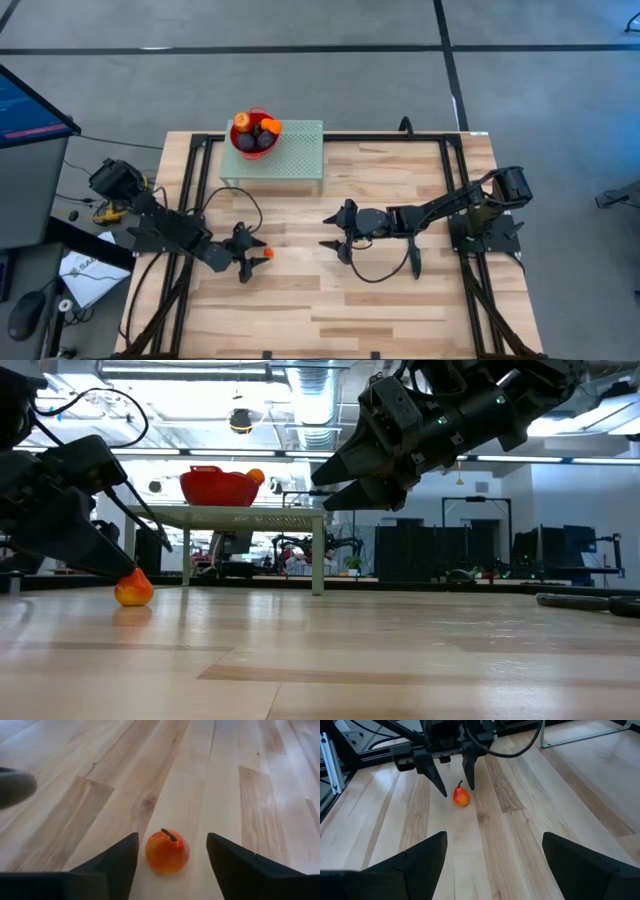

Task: Pick & Place Fruit
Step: Put the red and yellow pear into the red strainer bowl

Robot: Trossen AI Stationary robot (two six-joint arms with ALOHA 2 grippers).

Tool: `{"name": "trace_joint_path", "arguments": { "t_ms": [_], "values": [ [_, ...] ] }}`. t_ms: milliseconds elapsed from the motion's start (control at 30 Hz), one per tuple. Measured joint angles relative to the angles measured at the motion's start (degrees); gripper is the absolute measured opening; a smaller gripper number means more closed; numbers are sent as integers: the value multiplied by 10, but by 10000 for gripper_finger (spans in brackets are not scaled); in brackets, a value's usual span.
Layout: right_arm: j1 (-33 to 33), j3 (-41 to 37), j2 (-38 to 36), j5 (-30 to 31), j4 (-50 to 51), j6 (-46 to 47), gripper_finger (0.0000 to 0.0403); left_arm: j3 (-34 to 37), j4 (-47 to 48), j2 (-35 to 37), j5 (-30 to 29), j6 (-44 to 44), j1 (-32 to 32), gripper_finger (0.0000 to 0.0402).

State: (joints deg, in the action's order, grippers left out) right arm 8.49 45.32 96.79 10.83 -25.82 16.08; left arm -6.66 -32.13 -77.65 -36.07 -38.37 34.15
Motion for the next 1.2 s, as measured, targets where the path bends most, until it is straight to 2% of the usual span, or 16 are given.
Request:
{"name": "trace_joint_path", "arguments": {
  "t_ms": [367,800,1200],
  "values": [
    [0,0,0,0,0,3,322,0,-15,-5,-7,0,0,153],
    [0,0,0,0,0,5,322,0,-15,-5,-9,2,0,95],
    [0,0,0,0,0,4,322,-1,-62,-5,-8,2,-2,35]
  ]
}}
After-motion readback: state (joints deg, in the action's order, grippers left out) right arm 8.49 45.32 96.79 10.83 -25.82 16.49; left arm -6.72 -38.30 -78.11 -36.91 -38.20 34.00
